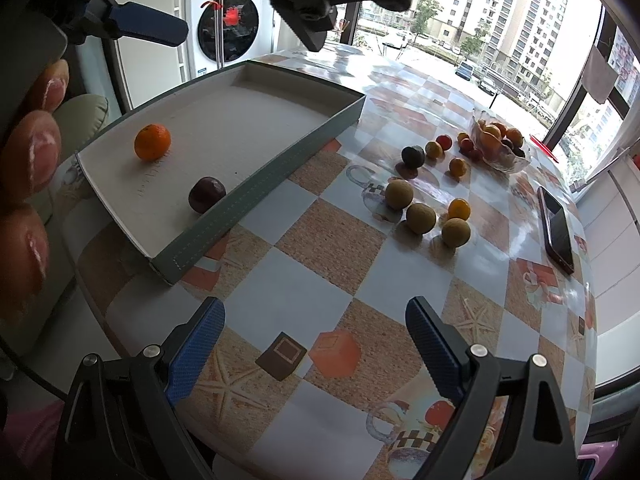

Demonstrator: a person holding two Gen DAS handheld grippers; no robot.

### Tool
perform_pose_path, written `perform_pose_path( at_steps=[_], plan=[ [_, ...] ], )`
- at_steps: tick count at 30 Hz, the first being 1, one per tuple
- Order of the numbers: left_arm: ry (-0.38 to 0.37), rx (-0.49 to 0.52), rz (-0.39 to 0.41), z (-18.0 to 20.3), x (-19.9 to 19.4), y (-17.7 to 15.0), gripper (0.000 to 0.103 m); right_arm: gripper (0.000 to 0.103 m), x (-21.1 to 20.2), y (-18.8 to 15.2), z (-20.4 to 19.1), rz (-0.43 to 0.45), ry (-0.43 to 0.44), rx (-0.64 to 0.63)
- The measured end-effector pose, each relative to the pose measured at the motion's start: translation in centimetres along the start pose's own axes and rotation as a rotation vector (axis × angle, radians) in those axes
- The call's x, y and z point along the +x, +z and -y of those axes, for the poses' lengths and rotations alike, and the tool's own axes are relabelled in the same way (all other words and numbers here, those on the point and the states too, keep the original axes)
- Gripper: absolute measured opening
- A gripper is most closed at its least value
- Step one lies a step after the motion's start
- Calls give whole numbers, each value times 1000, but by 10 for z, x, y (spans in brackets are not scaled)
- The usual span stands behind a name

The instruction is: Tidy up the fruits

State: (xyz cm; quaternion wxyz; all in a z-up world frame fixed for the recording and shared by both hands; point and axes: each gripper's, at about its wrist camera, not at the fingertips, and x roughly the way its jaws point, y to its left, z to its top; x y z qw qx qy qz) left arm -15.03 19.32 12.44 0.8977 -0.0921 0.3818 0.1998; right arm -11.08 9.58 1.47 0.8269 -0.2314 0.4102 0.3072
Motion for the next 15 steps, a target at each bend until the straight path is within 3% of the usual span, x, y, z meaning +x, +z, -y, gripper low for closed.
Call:
perform_pose_path(
  at_steps=[15],
  plan=[
    [5,12,-12,2,3,-2,85,94,-3,-1,25,-6,-33,63]
  ],
)
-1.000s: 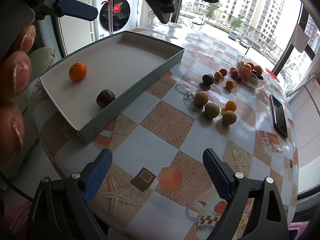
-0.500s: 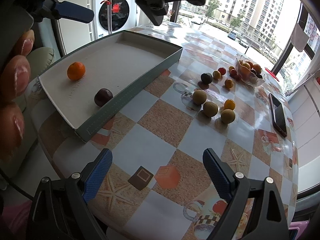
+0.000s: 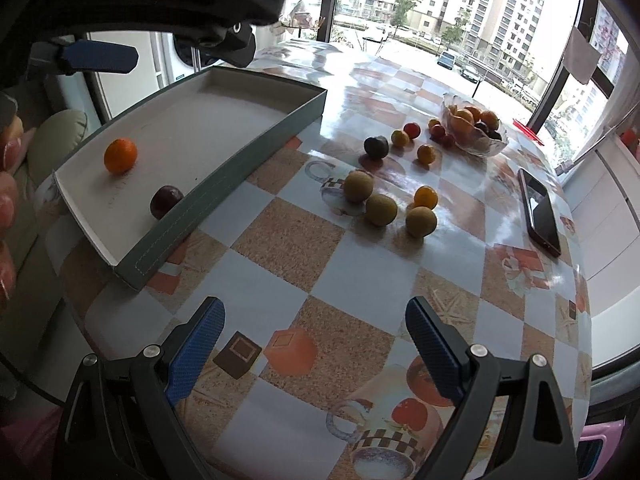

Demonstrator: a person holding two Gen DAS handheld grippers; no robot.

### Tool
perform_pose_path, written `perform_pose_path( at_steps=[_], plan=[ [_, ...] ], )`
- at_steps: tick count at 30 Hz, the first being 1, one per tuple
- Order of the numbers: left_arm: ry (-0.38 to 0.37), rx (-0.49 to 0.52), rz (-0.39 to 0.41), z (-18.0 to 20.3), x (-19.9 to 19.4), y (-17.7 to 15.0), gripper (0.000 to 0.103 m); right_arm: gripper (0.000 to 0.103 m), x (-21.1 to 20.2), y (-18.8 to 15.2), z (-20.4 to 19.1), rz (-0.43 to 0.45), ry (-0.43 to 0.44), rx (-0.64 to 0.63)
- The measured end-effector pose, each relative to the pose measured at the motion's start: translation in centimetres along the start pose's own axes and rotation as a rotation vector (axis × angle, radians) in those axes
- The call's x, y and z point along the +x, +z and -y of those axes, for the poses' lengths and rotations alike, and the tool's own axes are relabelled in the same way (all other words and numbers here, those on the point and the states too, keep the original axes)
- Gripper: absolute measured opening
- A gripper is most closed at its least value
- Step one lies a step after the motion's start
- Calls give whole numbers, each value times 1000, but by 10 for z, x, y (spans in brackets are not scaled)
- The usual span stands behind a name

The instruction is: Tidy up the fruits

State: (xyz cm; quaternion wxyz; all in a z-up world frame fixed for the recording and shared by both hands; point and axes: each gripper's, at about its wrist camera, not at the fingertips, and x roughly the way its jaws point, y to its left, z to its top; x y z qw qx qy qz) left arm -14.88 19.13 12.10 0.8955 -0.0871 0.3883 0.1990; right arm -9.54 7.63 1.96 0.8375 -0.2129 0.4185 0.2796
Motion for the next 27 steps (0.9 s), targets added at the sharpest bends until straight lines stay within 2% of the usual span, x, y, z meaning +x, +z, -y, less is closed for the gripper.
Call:
perform_pose_path(
  at_steps=[27],
  plan=[
    [8,18,-4,8,2,-4,85,94,0,-2,3,3,8,7]
  ],
)
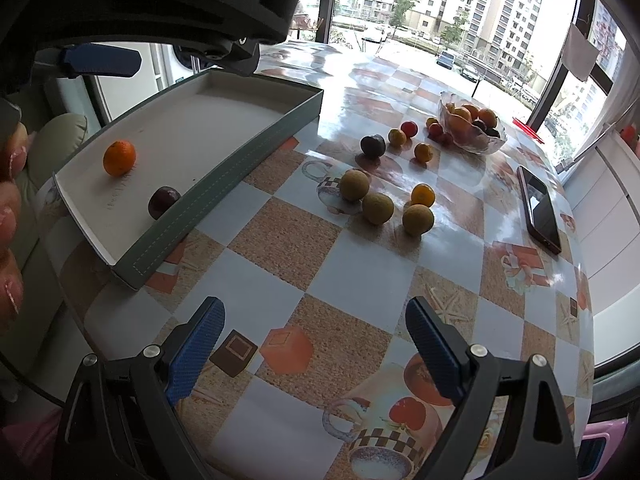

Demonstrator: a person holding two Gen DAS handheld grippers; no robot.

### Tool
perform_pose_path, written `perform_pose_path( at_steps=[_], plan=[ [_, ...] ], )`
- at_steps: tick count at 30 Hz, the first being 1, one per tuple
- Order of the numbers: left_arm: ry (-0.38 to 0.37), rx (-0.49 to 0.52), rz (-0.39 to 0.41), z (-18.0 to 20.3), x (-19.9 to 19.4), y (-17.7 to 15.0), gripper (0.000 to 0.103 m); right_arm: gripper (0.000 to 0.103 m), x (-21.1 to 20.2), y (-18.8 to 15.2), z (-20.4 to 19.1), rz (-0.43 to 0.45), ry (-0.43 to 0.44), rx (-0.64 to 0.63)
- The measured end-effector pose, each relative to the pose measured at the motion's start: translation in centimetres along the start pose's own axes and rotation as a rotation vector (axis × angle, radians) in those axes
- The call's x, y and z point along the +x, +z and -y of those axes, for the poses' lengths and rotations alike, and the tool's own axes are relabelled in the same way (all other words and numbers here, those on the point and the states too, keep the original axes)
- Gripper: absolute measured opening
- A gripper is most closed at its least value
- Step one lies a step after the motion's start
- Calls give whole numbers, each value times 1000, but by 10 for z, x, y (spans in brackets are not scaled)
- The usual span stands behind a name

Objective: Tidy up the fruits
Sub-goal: 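Move both tools back toward the fruits on the table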

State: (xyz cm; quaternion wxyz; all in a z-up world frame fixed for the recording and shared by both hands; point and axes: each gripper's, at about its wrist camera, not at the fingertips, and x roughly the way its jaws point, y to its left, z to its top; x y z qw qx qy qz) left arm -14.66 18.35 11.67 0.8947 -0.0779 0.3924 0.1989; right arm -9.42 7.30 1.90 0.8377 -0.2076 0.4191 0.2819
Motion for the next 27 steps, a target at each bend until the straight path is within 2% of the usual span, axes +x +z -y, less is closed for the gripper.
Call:
perform_pose_path(
  at_steps=[9,14,20,24,27],
  plan=[
    [-1,21,-9,4,6,-3,85,94,3,-3,10,-6,-16,6],
    [-34,82,-49,14,22,-15,85,94,9,-13,45,-38,-71,64],
    [-75,140,-112,30,48,-37,85,94,18,-32,99,-85,-146,195],
    [-98,189,-132,44,63,-50,85,94,24,-39,118,-105,-154,253],
    [-83,212,-145,49,74,-57,85,95,24,-44,125,-95,-115,296]
  ],
)
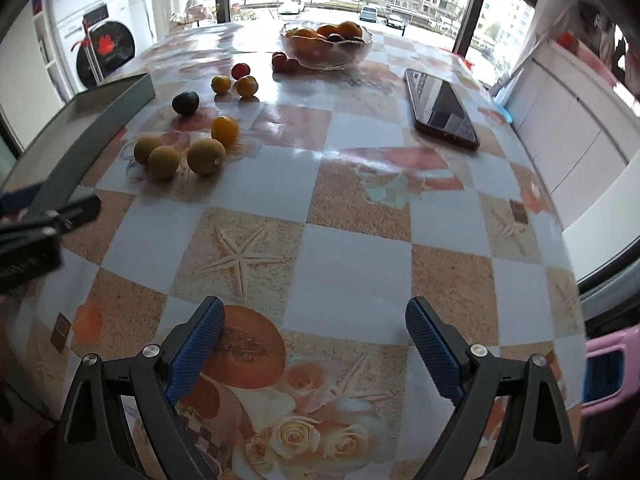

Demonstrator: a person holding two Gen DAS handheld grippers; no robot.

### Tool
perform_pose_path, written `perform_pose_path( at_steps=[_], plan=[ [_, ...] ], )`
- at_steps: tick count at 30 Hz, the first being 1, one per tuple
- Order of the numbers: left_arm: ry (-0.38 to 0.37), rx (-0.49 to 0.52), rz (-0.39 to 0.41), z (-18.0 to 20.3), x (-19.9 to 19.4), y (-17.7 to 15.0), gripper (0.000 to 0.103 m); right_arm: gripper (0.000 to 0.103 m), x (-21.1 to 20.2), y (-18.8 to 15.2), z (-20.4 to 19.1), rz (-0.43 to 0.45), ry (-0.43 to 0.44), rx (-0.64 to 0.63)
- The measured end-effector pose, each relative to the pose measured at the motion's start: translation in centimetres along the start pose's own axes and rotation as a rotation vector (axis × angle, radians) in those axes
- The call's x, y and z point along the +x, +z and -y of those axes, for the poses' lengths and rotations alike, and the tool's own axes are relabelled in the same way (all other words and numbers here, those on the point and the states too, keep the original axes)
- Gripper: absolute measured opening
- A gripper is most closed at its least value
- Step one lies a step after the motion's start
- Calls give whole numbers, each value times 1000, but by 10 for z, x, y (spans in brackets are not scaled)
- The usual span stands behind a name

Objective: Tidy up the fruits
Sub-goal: 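Move both tools back toward the fruits on the table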

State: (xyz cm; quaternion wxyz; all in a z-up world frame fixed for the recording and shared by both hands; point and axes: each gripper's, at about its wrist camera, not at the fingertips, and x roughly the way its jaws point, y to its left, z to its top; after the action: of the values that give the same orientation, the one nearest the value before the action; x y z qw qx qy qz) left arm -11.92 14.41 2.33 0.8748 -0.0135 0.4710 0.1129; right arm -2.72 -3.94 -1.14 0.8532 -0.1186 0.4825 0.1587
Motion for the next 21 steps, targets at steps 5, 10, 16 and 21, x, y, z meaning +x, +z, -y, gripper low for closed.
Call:
perform_pose_path(
  at_steps=[5,10,16,21],
  plan=[
    [-9,-36,7,-12,13,0,86,103,5,-4,7,-1,24,43],
    [7,-50,23,-18,19,9,86,103,11,9,-2,-22,25,45],
    [-6,-50,18,-24,24,14,87,103,28,37,-32,-2,71,-28],
    [-14,-44,16,-30,27,18,87,100,39,61,-42,14,91,-38]
  ],
)
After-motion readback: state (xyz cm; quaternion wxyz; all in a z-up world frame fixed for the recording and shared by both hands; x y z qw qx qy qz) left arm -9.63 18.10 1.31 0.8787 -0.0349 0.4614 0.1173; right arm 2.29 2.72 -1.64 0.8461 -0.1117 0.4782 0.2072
